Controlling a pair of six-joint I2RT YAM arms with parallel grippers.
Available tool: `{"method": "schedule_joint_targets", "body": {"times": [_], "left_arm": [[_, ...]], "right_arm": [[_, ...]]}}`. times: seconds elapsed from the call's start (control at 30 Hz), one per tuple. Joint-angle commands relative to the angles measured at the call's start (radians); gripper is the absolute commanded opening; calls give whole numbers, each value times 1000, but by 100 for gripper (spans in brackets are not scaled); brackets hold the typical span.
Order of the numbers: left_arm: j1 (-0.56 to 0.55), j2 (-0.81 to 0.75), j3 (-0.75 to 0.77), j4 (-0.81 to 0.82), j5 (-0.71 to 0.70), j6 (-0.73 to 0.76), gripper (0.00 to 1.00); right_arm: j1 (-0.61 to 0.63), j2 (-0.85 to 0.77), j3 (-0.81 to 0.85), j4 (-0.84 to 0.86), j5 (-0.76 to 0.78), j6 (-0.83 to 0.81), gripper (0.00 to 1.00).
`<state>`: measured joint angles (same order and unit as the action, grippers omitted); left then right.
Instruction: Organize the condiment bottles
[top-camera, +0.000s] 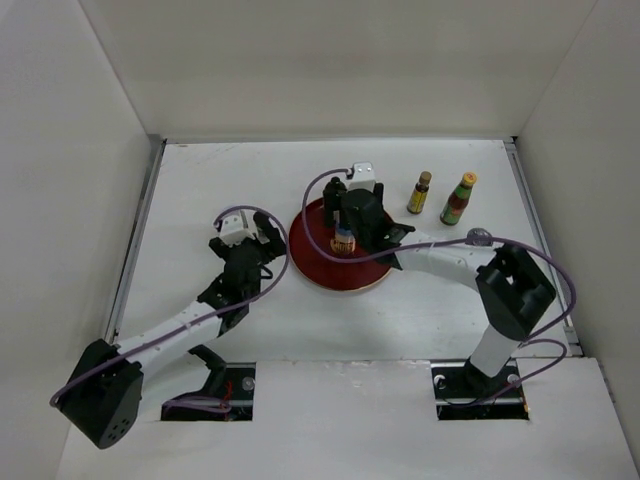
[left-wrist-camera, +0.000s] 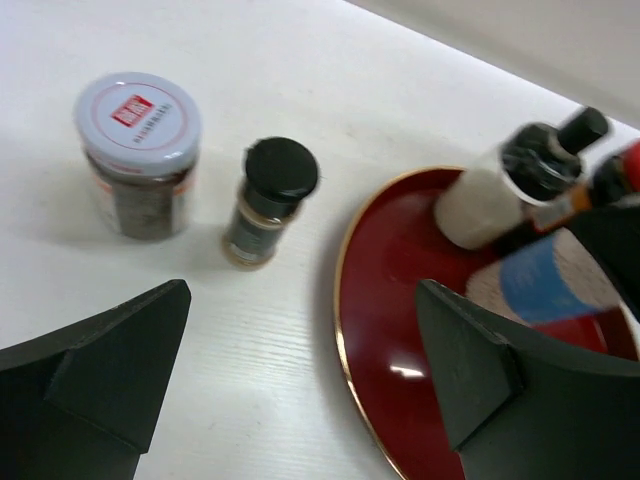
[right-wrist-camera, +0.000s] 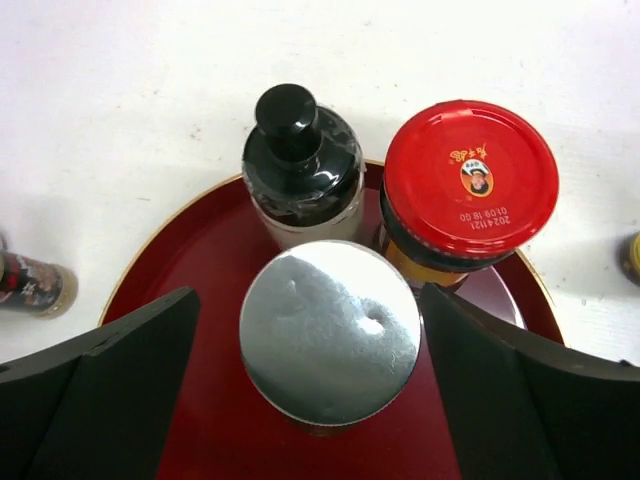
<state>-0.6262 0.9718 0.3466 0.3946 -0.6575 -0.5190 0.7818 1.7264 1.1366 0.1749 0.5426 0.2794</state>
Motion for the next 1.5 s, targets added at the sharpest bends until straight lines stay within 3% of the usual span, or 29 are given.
{"method": "schedule_joint_targets", "body": {"times": [0.0,0.2,0.53,0.77,0.97,1.1,1.33,1.47], "left_arm": [[32,66,92,-17,-65,34,98],[39,237,241,-26,-57,100,97],[98,475,388,-20,-48,129,82],[125,568,456,-26,-45,140,68],[122,596,450,-22,-45,134,42],[121,578,428,-19,-44,131,31],[66,391,449,-28,-44,132,26],[-8,398,511,-17,-18,129,26]], "right_arm": [[12,-132,-32,87,10,-9,100],[1,-411,-173,84,-59,-3,100],[-13,-694,-369,127,-110,6,100],[-51,-697,-402,136,-139,29,100],[-66,-688,-405,129,-127,37,100],[-92,-692,-413,126,-130,55,100],[-115,-705,-429,138,-121,69,100],[-134,-706,-445,152,-110,86,100]]}}
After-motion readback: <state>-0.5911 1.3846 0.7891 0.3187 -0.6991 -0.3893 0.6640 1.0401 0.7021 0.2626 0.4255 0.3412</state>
